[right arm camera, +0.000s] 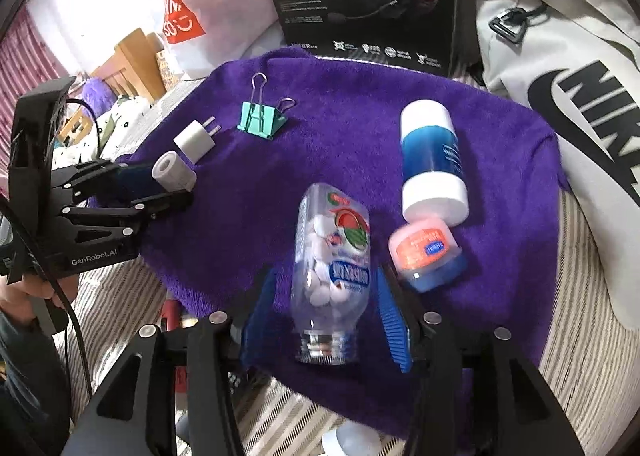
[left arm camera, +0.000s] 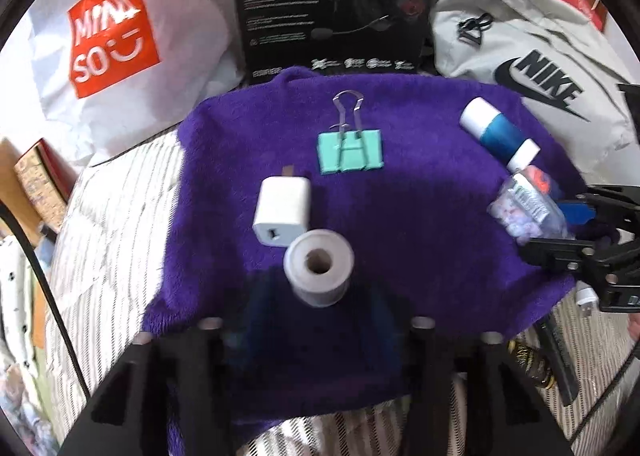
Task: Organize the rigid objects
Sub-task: 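Open the right tool to set the bottle on the towel while the left tool releases the tape roll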
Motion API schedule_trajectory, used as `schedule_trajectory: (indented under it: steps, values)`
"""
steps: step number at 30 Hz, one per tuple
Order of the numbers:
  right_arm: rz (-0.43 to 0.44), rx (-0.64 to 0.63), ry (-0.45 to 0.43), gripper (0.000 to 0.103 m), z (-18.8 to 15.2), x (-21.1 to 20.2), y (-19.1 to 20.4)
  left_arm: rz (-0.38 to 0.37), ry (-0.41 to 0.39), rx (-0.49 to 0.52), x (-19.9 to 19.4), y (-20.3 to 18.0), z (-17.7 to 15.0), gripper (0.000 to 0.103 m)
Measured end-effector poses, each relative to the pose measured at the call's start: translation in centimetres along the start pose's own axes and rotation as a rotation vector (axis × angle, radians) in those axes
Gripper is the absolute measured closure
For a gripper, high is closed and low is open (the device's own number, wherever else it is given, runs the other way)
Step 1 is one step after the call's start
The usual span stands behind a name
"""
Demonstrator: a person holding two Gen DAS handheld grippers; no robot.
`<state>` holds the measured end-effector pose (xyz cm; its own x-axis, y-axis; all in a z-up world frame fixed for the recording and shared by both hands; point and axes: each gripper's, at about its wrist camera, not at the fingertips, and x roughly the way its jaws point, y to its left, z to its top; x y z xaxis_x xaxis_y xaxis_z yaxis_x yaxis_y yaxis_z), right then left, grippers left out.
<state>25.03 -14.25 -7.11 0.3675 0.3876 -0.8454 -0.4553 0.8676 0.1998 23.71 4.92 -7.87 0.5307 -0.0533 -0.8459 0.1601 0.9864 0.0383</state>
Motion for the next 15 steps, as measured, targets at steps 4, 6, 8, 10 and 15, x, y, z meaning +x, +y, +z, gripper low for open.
schedule_trajectory:
  steps: [4, 6, 8, 10, 15]
  values:
    - [-0.01, 0.017, -0.008, 0.051, -0.6, -1.6, -0.1, -0.023, 0.003, -0.054, -0.9, 0.7, -0.4, 0.046]
    - [-0.022, 0.021, -0.025, 0.05, -1.1, -2.9, 0.0, -0.021, -0.013, -0.058, -2.1, 0.7, -0.7, 0.046]
    - [-0.032, 0.033, -0.045, 0.049, -1.7, -4.2, 0.1, -0.012, -0.032, -0.047, -3.5, 0.4, -1.0, 0.046]
    - [-0.047, 0.058, -0.068, 0.047, -2.7, -5.7, -0.1, -0.008, -0.048, -0.037, -5.0, -0.2, -1.5, 0.046]
    - [-0.102, 0.112, -0.106, 0.044, -5.6, -8.5, -0.3, -0.046, -0.057, -0.048, -7.5, -1.8, -3.7, 0.046]
